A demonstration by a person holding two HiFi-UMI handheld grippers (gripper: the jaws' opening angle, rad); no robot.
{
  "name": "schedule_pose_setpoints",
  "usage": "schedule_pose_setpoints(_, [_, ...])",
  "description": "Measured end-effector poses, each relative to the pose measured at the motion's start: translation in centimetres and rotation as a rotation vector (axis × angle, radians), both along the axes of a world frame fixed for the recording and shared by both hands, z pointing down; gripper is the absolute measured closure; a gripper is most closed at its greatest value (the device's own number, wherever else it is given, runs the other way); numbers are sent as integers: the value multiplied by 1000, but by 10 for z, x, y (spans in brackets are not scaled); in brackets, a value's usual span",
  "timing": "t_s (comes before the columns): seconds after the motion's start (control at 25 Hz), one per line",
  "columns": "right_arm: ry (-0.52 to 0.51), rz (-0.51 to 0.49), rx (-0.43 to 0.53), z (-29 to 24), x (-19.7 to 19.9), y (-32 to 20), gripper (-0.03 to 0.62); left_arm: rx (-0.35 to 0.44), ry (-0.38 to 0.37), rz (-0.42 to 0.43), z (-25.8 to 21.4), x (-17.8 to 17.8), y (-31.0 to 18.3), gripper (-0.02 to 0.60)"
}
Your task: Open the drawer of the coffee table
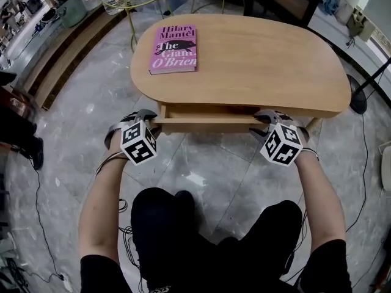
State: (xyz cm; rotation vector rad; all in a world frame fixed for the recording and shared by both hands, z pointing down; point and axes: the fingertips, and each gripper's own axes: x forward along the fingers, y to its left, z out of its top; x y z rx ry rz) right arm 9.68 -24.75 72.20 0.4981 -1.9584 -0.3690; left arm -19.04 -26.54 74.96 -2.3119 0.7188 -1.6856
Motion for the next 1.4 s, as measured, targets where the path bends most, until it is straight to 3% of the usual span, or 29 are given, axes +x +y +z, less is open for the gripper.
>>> schedule_pose_setpoints(0.12, [93, -27, 7, 5, 1, 0, 463, -9, -19, 2, 0, 0, 1, 420])
schedule_pose_setpoints(0.4, [122, -44, -25, 4, 3, 12, 474, -58, -39, 37, 0, 1, 16, 436])
schedule_pose_setpoints(0.88, [106, -91, -86, 11, 0, 54, 496, -93, -62, 56, 9, -2, 56, 452])
schedule_pose_setpoints(1.08, [71, -67, -81, 14, 1, 59, 496, -93, -65, 46, 13, -1, 64, 456])
schedule_pose_setpoints(1.4, [76, -92, -103, 17, 1, 77, 502, -150, -79, 75, 16, -2, 83, 466])
